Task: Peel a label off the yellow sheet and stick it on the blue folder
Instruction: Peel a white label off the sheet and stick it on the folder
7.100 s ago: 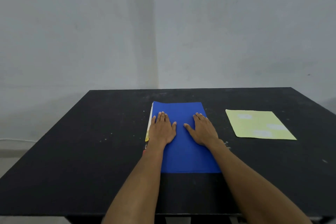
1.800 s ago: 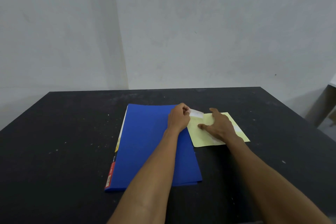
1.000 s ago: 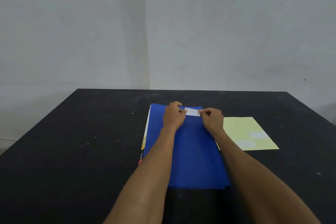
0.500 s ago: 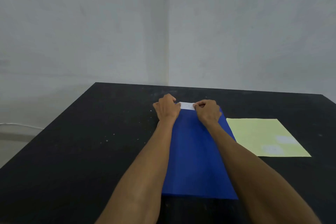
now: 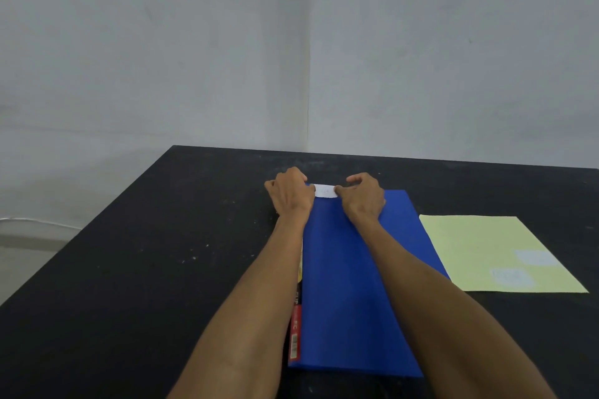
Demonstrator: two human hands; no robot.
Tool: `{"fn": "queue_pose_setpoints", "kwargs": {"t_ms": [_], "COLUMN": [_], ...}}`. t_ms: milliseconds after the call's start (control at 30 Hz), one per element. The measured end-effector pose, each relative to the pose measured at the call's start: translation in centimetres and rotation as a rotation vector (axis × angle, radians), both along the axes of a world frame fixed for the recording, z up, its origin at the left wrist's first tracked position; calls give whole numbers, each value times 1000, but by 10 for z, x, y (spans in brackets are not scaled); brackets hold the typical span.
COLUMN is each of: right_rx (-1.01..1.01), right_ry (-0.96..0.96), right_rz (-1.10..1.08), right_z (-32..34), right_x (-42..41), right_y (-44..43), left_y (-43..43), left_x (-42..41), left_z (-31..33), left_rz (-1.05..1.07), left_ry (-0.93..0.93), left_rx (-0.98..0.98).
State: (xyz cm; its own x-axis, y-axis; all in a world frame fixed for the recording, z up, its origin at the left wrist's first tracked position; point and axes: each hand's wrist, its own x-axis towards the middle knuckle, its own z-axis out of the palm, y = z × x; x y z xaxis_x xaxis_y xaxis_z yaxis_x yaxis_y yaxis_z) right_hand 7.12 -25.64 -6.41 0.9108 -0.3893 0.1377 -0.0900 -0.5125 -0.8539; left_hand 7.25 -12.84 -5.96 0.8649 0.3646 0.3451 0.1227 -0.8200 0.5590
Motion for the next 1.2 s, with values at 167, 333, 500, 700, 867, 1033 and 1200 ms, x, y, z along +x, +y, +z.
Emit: {"fn": "queue_pose_setpoints", "kwargs": {"t_ms": [167,333,500,700,867,1033,1200], "right_rx": [-40,-58,-91,-139,-161,-185,-249], "right_ry": [-1,-29,-50,-92,-102,-102,-106], "right_rz": [-10,-29,-29,-13,-12,-19,14], "right_z": [-6,-12,-13,-18,-19,-23,-27], "right_x": [1,2,1,0,1,6,8], "right_y": [6,7,7,7,7,8,7], "left_y": [3,1,-1,-3,-4,-4,-4], "left_x": [4,4,5,5,6,5,2], "left_z": [-7,-20,-23,-24,-24,-23,-23], "left_rz": [-17,-28,-24,-15,-6,-12,-5], "left_ry": [-16,-47,-40,-27,-12,-35,-42], "left_rx": [121,204,254,265,277,298,351]}}
